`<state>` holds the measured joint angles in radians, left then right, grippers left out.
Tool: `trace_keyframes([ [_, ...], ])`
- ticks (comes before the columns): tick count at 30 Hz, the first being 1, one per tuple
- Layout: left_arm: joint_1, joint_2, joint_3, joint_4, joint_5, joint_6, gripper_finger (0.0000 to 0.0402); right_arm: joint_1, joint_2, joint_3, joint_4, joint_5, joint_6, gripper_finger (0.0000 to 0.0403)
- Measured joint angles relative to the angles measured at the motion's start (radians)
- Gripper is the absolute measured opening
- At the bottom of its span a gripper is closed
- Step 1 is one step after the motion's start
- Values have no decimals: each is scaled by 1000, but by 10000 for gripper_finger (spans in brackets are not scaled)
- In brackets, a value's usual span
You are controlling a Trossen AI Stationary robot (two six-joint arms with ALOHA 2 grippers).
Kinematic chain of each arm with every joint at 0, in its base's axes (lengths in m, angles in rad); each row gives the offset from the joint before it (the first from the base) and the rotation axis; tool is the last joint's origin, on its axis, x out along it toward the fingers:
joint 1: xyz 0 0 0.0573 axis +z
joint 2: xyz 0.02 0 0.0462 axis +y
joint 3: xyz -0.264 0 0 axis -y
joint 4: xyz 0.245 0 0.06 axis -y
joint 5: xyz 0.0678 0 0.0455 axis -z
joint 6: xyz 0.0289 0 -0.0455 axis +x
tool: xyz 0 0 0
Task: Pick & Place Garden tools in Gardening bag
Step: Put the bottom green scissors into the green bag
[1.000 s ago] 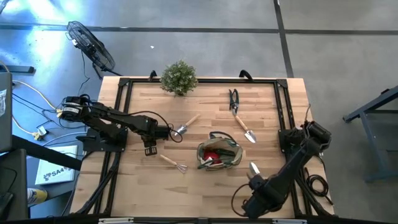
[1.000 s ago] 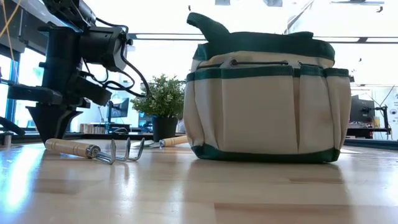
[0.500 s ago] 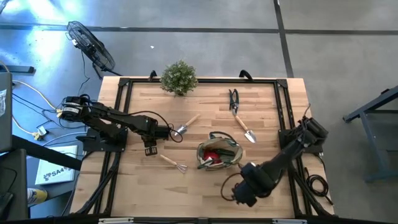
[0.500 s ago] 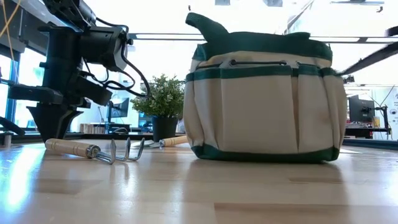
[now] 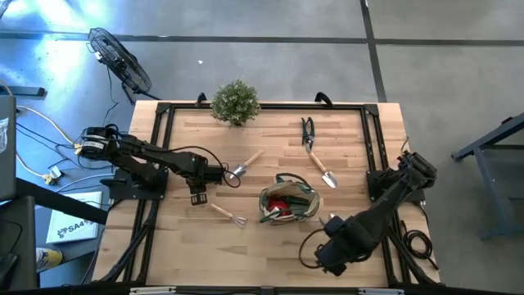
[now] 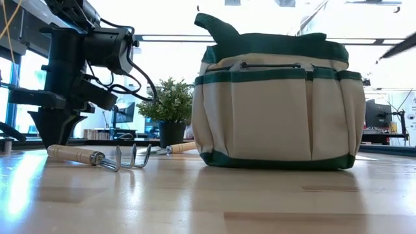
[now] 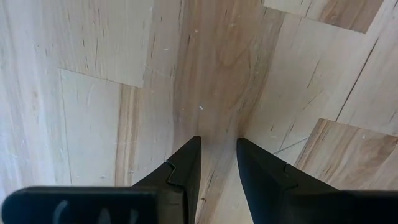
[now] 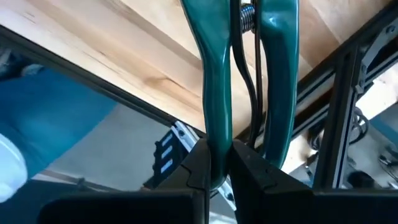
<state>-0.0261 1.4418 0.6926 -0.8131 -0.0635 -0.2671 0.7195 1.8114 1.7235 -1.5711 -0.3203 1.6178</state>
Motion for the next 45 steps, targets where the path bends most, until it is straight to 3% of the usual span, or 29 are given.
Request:
trace_keyframes([
  [4,0,0,0,1,0,0,100,1,-11,20,0,46,3,26],
  [17,0,0,0,3,-1,0,100,-98,-11,22,0,41,-132,26],
  [29,0,0,0,4,-4,4,100,-76,-11,22,0,-75,-66,26],
  [39,0,0,0,4,-6,4,100,-141,-11,10,1,-74,-120,26],
  [45,0,0,0,4,-7,4,100,-164,-11,-25,0,-149,-115,26],
])
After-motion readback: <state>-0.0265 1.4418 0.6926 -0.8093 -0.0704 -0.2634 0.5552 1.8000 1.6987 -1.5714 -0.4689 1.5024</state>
